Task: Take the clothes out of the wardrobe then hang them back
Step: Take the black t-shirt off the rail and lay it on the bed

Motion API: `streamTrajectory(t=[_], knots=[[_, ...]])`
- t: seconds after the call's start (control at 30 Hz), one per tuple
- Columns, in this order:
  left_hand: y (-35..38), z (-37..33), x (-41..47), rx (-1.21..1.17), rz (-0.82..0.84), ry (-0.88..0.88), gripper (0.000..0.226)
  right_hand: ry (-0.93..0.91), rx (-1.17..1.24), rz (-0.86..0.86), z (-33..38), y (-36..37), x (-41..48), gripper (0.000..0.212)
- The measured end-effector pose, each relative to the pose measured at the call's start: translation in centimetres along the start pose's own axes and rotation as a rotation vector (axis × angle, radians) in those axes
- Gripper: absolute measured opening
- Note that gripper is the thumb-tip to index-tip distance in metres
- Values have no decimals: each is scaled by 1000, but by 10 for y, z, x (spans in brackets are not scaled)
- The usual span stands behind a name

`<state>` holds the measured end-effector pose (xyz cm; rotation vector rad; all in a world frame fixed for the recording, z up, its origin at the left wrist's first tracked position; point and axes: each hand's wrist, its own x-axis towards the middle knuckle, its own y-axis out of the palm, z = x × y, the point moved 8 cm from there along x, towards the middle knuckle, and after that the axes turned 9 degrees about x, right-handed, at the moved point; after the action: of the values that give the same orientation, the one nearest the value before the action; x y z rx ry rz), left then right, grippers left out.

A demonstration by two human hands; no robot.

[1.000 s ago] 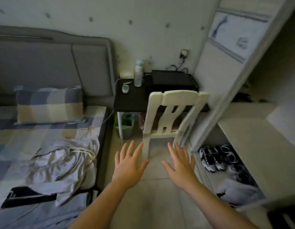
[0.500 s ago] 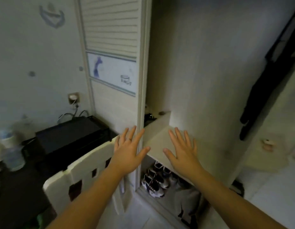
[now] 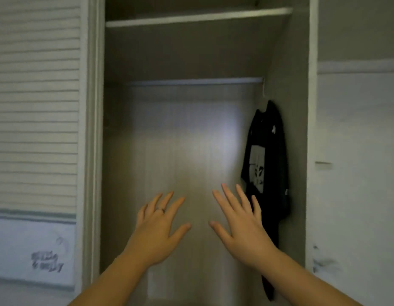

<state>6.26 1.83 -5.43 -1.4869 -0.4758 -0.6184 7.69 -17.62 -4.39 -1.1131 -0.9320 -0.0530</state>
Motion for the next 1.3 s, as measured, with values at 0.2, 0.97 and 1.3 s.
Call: streamTrajectory(t=[0.2, 0.97, 1.3], knots=[[-3, -20, 111, -61, -68, 90, 79, 0, -104, -182, -38, -63, 93, 70], [31, -158, 399, -711, -9, 336, 71, 591, -10, -341, -179, -176, 296, 45], [48, -189, 418, -980, 25, 494, 74, 800, -101, -311, -195, -179, 322, 32]])
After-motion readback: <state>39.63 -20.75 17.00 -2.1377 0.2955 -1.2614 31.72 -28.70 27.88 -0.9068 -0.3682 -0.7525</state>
